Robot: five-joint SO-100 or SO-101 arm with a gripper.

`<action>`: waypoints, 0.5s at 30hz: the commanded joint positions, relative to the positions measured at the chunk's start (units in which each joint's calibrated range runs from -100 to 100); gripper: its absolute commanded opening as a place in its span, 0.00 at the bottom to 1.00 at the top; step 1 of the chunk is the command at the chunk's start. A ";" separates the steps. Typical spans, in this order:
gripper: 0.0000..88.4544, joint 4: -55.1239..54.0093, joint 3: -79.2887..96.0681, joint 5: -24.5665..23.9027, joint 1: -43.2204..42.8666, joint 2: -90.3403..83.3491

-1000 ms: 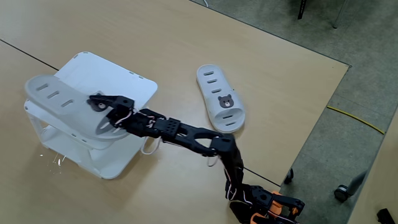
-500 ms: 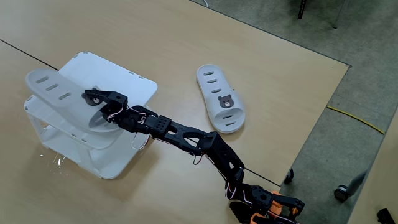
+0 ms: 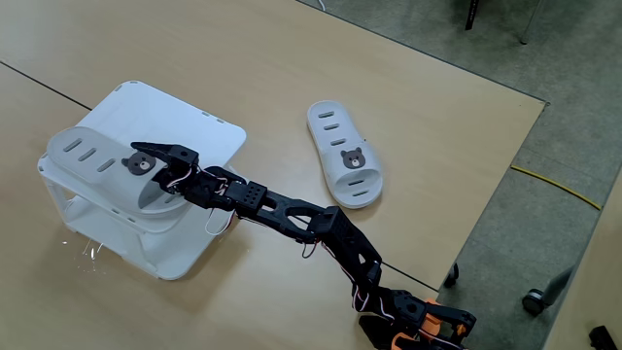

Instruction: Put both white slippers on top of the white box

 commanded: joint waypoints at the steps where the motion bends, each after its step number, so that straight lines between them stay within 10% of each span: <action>1: 0.31 -0.04 0.72 0.42 0.48 -4.20; 15: 0.31 10.40 12.63 0.42 1.06 -17.66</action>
